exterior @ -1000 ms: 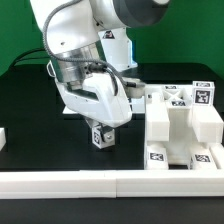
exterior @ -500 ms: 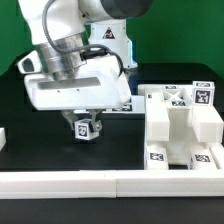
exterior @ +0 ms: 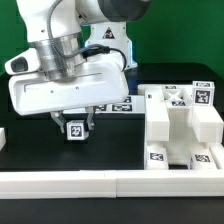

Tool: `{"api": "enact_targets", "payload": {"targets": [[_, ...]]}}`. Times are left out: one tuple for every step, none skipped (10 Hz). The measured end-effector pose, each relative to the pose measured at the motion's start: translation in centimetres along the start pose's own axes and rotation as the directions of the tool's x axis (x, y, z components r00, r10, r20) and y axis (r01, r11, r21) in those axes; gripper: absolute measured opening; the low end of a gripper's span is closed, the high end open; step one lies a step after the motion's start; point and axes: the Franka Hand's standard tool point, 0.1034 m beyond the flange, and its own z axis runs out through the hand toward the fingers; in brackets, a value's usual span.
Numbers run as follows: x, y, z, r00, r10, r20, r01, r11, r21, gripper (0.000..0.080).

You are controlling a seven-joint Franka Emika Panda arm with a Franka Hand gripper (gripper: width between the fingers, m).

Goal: Assemble chair

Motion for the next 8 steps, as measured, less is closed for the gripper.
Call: {"api": "enact_targets", "payload": {"targets": [[-0.5, 0.2, -0.3, 0.978, -0.207, 0.024, 0.208, 0.978, -0.014, 0.0281], [-1.1, 0.0, -0.5, 0.936, -0.346, 0.071, 0.347, 0.938, -0.002, 0.0281], [-1.5, 0.0, -0.4, 0.87, -0.482, 0.106, 0.485, 0.874, -0.002, 0.0281], [-1.5, 0.2, -0.4, 0.849, -0.517, 0.108, 0.521, 0.854, -0.002, 0.0281], [-1.5, 0.5, -0.5, 0.809, -0.576, 0.115, 0.58, 0.815, 0.002, 0.0281], [-1.6, 0.7, -0.5, 0.745, -0.655, 0.124, 0.659, 0.752, 0.01, 0.0281], [-1.7, 0.9, -0.4, 0.706, -0.696, 0.133, 0.701, 0.713, 0.012, 0.0281], [-2.5, 1.0, -0.1, 0.58, -0.798, 0.162, 0.807, 0.59, 0.015, 0.0281]]}}
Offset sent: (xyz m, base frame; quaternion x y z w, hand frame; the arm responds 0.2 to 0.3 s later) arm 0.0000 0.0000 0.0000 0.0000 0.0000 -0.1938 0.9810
